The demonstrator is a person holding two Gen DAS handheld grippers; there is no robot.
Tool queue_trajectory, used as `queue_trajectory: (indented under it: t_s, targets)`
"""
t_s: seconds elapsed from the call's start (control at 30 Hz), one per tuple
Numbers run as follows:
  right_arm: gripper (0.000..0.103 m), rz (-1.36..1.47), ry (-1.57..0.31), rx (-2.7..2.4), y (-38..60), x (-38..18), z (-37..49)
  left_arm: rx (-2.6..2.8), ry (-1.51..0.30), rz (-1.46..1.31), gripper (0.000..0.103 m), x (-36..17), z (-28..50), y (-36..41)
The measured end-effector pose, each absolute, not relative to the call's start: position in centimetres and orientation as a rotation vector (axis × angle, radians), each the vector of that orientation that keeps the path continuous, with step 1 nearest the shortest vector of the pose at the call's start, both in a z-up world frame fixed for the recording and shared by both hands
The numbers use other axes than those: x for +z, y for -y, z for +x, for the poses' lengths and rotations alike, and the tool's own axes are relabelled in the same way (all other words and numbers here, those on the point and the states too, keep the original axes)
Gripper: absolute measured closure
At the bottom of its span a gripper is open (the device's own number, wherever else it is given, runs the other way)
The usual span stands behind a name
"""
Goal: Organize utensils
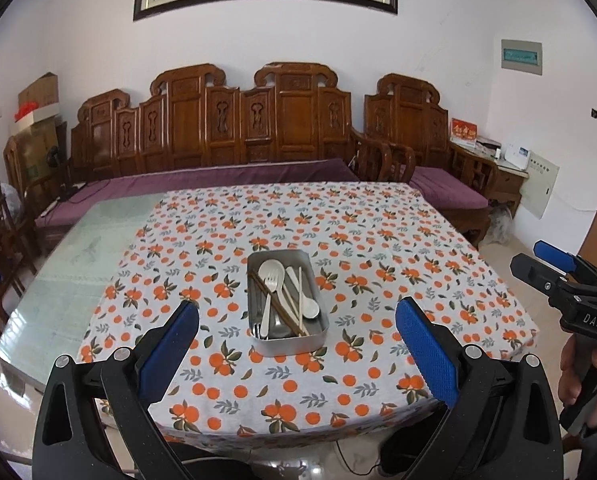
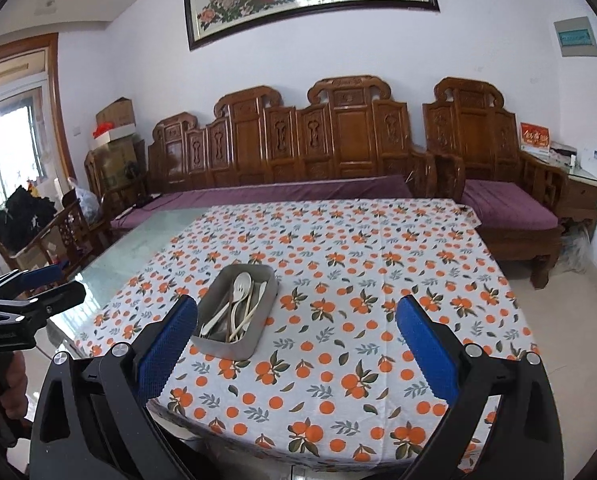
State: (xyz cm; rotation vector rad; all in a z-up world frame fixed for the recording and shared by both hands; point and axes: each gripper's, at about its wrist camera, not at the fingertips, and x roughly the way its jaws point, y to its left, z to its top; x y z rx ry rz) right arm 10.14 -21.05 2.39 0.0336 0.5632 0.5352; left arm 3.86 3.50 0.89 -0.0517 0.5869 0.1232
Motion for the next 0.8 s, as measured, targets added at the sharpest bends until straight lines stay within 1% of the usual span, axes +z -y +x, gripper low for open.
queue_trajectory:
  t_s: [0.43,0.6,0.8]
  targets:
    - [0.003,0.028,-0.416,0.593,21.8,8.2,6.4,0.067,-0.494,-0.016,0.008,5.7,1.4,-0.6]
    - [0.003,0.031,-0.385,0.621,21.6,9.5,5.1,0.053,-0.468,-0.017,0.008,7.0,0.3,0.0]
    - [0.003,0.031,-0.374,0.643,21.7,10.0,4.6,0.038,-0.456,-0.013,0.008,7.2,-0.5,0.6]
